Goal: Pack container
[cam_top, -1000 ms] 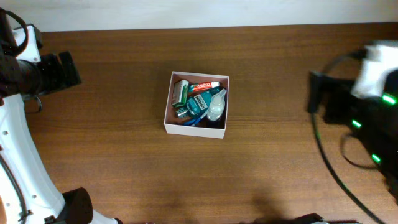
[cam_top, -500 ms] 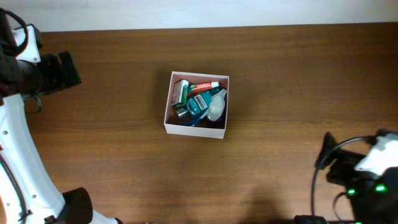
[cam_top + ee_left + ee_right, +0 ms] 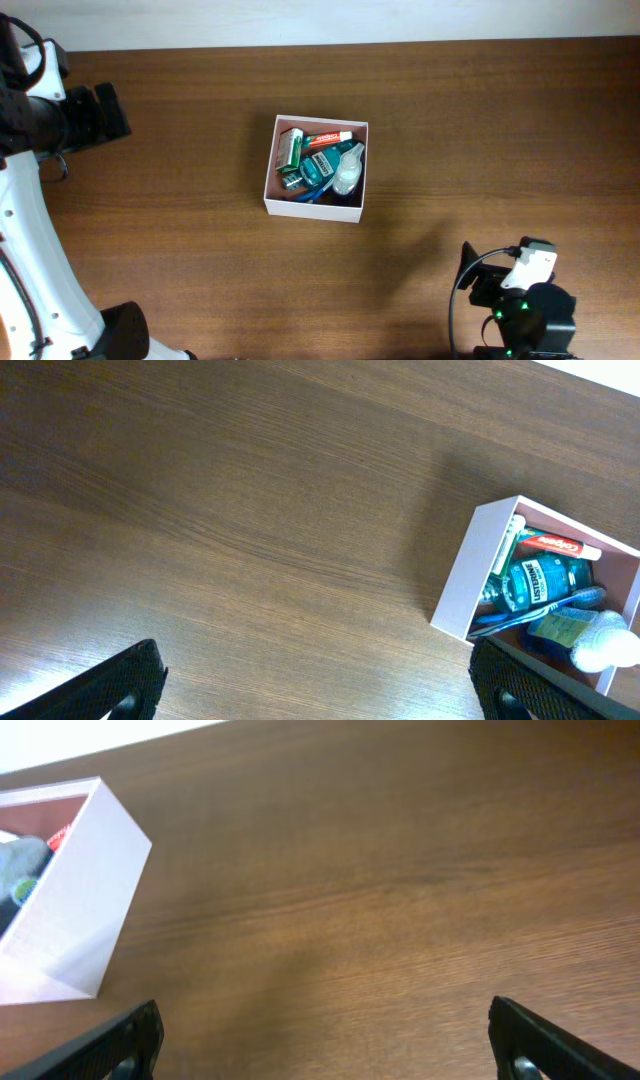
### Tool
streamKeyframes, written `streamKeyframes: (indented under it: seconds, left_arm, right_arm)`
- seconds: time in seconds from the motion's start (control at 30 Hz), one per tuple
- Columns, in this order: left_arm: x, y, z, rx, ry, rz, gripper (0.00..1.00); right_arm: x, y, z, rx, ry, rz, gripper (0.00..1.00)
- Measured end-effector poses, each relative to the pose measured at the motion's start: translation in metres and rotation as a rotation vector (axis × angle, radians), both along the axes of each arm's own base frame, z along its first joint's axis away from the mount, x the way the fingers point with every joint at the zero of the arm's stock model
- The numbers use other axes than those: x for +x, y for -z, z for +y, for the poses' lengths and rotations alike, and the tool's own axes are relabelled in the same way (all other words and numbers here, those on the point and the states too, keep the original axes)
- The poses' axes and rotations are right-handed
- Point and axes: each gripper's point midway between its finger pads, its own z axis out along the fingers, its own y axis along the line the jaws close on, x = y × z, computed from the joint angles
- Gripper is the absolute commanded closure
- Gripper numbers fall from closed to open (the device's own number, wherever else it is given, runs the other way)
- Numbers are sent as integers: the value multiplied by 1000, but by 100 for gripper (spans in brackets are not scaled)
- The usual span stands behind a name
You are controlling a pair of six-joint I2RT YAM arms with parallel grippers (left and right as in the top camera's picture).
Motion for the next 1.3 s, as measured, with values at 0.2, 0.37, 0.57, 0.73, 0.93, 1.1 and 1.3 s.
streamKeyframes:
  seconds: [0.2,0.37,0.57,0.73,0.93,1.1,1.3]
  left_arm:
    - [0,0,0,0,0,0,1]
    - [0,0,0,0,0,0,1]
    - [0,0,0,0,0,0,1]
    - [0,0,0,0,0,0,1]
    - [0,0,0,0,0,0,1]
    - [0,0,0,0,0,-1,1]
    - [-42,14,-17,-12,19,51,1]
  right_arm:
    - [-1,30,4,15,-19,17,1]
    - [-1,39,5,22,-22,12,1]
    - [-1,40,5,26,-21,16,1]
    - [-1,40,5,25,-21,16,1]
    - [-1,40,5,25,-21,16,1]
    - [-1,40,5,26,-21,16,1]
    - [-1,40,5,26,-21,16,1]
